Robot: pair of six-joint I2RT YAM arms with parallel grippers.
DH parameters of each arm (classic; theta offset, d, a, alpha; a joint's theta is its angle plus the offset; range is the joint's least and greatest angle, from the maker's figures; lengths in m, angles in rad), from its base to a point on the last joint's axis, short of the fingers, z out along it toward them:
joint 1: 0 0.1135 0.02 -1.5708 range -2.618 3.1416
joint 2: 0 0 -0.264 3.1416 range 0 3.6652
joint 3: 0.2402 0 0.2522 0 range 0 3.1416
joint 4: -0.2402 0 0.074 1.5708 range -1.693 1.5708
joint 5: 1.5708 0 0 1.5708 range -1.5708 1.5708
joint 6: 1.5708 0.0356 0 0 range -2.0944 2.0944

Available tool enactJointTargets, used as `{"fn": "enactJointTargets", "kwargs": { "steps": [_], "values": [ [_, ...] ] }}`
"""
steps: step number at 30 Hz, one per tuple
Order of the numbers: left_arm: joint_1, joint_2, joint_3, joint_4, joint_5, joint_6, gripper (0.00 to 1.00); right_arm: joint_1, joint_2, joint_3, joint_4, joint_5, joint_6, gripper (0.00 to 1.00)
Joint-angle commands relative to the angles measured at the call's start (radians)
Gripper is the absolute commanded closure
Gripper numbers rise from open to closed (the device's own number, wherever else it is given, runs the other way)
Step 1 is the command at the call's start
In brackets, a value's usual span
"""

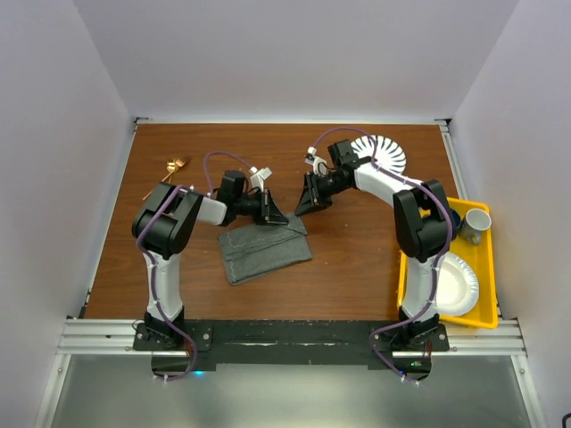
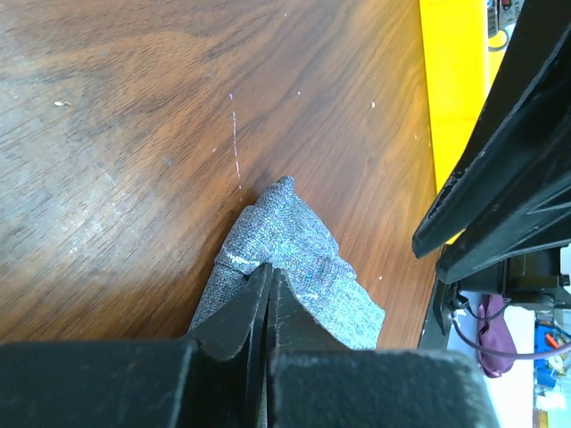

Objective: Fold the napkin into a case and place the utensils inside
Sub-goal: Smooth out the 2/3-rectangle-folded napkin at the center of the board.

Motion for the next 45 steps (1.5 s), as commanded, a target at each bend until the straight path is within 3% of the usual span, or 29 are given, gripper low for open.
{"fn": "enactJointTargets", "kwargs": {
  "steps": [1, 10, 13, 14, 17, 19, 24, 30, 34, 37, 39, 40, 41, 45],
  "values": [
    [-0.011, 0.045, -0.002, -0.125, -0.045, 0.081, 1.00, 0.037, 0.000, -0.019, 0.108, -0.046, 0.091, 0.79],
    [-0.011, 0.045, 0.009, -0.122, -0.046, 0.081, 1.00, 0.054, 0.068, -0.104, 0.159, 0.034, 0.065, 0.83],
    [0.003, -0.035, -0.002, -0.089, -0.017, 0.099, 0.83, 0.049, 0.095, -0.161, 0.169, 0.108, 0.055, 0.86],
    [0.017, -0.059, -0.016, -0.076, -0.002, 0.099, 0.73, 0.049, 0.104, -0.178, 0.163, 0.120, 0.066, 0.87],
    [0.066, -0.167, -0.026, -0.091, 0.102, 0.109, 0.60, 0.049, 0.112, -0.206, 0.160, 0.135, 0.081, 0.87],
    [0.087, -0.255, -0.042, -0.163, 0.183, 0.142, 0.58, 0.048, 0.108, -0.215, 0.157, 0.149, 0.082, 0.87],
    [0.156, -0.334, -0.134, -0.427, 0.260, 0.334, 0.60, 0.049, 0.112, -0.207, 0.148, 0.157, 0.083, 0.88],
    [0.298, -0.193, -0.168, -0.649, 0.242, 0.547, 0.66, 0.045, 0.117, -0.203, 0.139, 0.169, 0.083, 0.87],
    [0.428, -0.063, -0.117, -0.720, 0.178, 0.650, 0.69, 0.039, 0.120, -0.209, 0.129, 0.181, 0.069, 0.87],
    [0.433, -0.003, -0.064, -0.759, 0.204, 0.716, 0.67, 0.034, 0.118, -0.213, 0.129, 0.186, 0.075, 0.87],
    [0.431, -0.006, -0.033, -0.794, 0.234, 0.736, 0.64, 0.033, 0.115, -0.213, 0.136, 0.186, 0.077, 0.87],
    [0.431, -0.013, -0.017, -0.835, 0.242, 0.815, 0.64, 0.033, 0.115, -0.212, 0.136, 0.182, 0.080, 0.87],
    [0.433, -0.024, -0.001, -0.955, 0.251, 0.876, 0.63, 0.033, 0.115, -0.212, 0.134, 0.181, 0.075, 0.88],
    [0.463, -0.136, 0.078, -1.148, 0.284, 1.047, 0.61, 0.033, 0.106, -0.209, 0.136, 0.175, 0.077, 0.88]
  ]
}}
